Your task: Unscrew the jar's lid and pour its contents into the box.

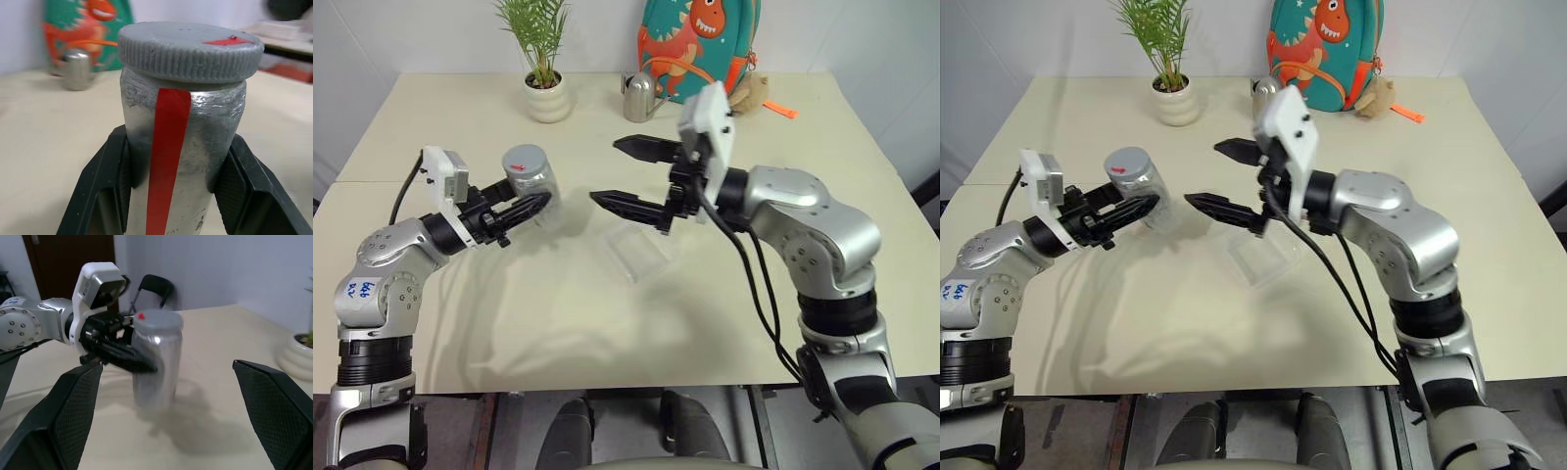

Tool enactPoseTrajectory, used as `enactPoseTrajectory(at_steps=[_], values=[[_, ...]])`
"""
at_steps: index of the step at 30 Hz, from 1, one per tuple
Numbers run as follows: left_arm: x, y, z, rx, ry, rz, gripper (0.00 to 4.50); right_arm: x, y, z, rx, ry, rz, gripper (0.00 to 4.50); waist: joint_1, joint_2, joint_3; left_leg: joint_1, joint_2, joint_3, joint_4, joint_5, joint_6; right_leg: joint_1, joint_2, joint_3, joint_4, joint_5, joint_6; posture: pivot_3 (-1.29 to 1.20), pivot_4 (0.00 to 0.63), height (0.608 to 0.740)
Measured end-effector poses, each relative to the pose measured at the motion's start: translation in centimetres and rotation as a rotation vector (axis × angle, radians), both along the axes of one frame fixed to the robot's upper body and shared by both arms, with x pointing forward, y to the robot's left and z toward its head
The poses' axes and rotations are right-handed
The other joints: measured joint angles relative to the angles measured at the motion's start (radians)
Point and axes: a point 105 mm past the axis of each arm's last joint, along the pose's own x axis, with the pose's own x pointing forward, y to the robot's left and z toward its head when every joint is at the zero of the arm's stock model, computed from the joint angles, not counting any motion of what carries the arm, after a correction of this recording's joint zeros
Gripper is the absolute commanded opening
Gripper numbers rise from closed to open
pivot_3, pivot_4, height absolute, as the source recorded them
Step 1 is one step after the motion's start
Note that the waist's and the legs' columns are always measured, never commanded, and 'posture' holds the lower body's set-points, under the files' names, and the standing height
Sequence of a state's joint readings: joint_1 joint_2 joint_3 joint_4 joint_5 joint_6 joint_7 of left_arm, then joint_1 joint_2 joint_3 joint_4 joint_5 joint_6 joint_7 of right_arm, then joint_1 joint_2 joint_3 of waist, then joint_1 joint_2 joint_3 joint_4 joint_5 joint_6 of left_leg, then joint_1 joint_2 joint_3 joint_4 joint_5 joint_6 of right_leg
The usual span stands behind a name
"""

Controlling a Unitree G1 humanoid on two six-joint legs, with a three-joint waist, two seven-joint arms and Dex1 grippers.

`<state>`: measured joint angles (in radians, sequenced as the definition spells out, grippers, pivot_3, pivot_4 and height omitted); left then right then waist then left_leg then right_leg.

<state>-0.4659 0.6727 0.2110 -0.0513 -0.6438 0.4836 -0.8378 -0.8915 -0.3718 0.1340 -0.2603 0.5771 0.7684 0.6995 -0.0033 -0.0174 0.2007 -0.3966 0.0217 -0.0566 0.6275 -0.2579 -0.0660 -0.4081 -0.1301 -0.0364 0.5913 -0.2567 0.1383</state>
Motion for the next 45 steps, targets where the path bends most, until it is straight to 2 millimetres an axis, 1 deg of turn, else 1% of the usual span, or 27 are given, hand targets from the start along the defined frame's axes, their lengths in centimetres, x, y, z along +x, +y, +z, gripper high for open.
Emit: enactPoseTrajectory(at_steps=[3,5,8,12,17,20,24,29,31,35,39,42,45], values=[[-0.5,-1.7,-0.4,-0.004,0.012,-0.086,1.86,0.1,1.4,-0.3,-0.014,0.019,0.019,4.5,-0.001,0.0,0.0,-0.004,0.0,0.0,0.0,0.0,0.0,-0.004,0.0,0.0,0.0,0.0,0.0,0.0,0.15,0.74],[-0.6,-2.4,-0.6,-0.004,0.023,-0.115,1.86,0.2,2.1,-0.7,-0.027,0.033,0.03,4.5,-0.001,0.0,0.0,-0.006,0.0,0.0,0.0,0.0,0.0,-0.006,0.001,0.0,0.0,0.0,0.0,0.0,0.15,0.74],[-1.0,-3.3,-0.7,0.01,0.019,-0.158,1.86,0.6,2.4,-1.1,-0.032,0.051,0.018,4.5,-0.001,0.0,0.0,-0.006,0.0,0.0,0.001,0.0,0.0,-0.006,0.0,0.0,0.0,0.0,0.0,0.0,0.15,0.74],[-1.3,-3.7,-0.6,0.007,0.011,-0.187,1.86,0.9,2.6,-1.4,-0.027,0.076,0.019,4.5,-0.003,0.0,0.0,-0.006,0.0,0.0,0.001,0.0,0.0,-0.006,0.001,0.0,0.001,0.0,0.0,0.0,0.15,0.74],[-1.4,-4.2,-0.6,-0.002,0.012,-0.207,1.86,0.7,3.1,-1.4,-0.017,0.084,0.033,4.5,-0.003,0.0,0.0,-0.006,0.0,0.0,0.001,0.0,0.0,-0.006,0.001,0.0,0.001,0.0,0.0,0.0,0.15,0.74],[-1.4,-4.3,-0.6,-0.001,0.012,-0.213,1.86,0.7,3.1,-1.5,-0.019,0.09,0.034,3.87,-0.002,0.0,0.0,-0.006,0.0,0.0,0.001,0.0,0.0,-0.006,0.001,0.0,0.001,0.0,0.0,0.0,0.15,0.74],[-1.4,-4.4,-0.6,-0.002,0.011,-0.216,1.86,0.5,3.2,-1.5,-0.02,0.095,0.051,2.57,-0.003,0.0,0.0,-0.006,0.0,0.0,0.001,0.0,0.0,-0.006,0.001,0.0,0.001,0.0,0.0,0.0,0.15,0.74],[-1.7,-4.5,-0.6,0.015,0.005,-0.251,1.86,0.2,2.9,-1.5,-0.028,0.096,0.088,2.57,-0.002,0.0,0.0,-0.006,0.0,0.0,0.001,0.0,0.0,-0.006,0.001,0.0,0.001,0.0,0.0,0.0,0.15,0.74],[-2.2,-5.0,-0.5,0.045,-0.003,-0.316,1.86,-0.5,2.1,-1.5,-0.051,0.092,0.162,2.57,0.002,0.0,0.0,-0.006,0.0,0.0,0.001,0.0,0.001,-0.006,0.001,0.0,0.001,0.0,0.0,0.0,0.15,0.74],[-3.6,-6.2,-0.2,0.074,-0.003,-0.501,1.86,-2.2,0.8,-1.2,-0.119,0.066,0.335,2.57,0.0,0.0,0.0,-0.007,0.0,0.0,0.002,0.0,0.001,-0.005,0.001,0.0,0.0,0.0,0.001,0.0,0.15,0.74],[-4.7,-6.7,0.6,0.073,0.007,-0.638,1.86,-3.0,0.6,0.0,-0.169,0.051,0.478,2.57,-0.016,0.0,0.0,-0.006,0.001,0.0,0.002,0.0,0.001,-0.006,0.002,0.0,0.002,0.0,0.001,0.0,0.15,0.74],[-5.1,-7.0,0.4,0.085,0.039,-0.713,1.86,-3.3,0.4,-0.2,-0.199,0.08,0.56,2.57,-0.024,0.0,0.0,-0.006,0.001,0.0,0.002,0.0,0.001,-0.006,0.003,0.001,0.002,0.0,0.001,0.0,0.15,0.74],[-5.3,-7.4,0.3,0.071,0.051,-0.748,1.86,-3.3,0.3,-0.2,-0.208,0.098,0.6,2.57,-0.024,0.0,0.0,-0.006,0.001,0.0,0.002,0.0,0.001,-0.006,0.003,0.001,0.002,0.0,0.001,0.0,0.15,0.74]])
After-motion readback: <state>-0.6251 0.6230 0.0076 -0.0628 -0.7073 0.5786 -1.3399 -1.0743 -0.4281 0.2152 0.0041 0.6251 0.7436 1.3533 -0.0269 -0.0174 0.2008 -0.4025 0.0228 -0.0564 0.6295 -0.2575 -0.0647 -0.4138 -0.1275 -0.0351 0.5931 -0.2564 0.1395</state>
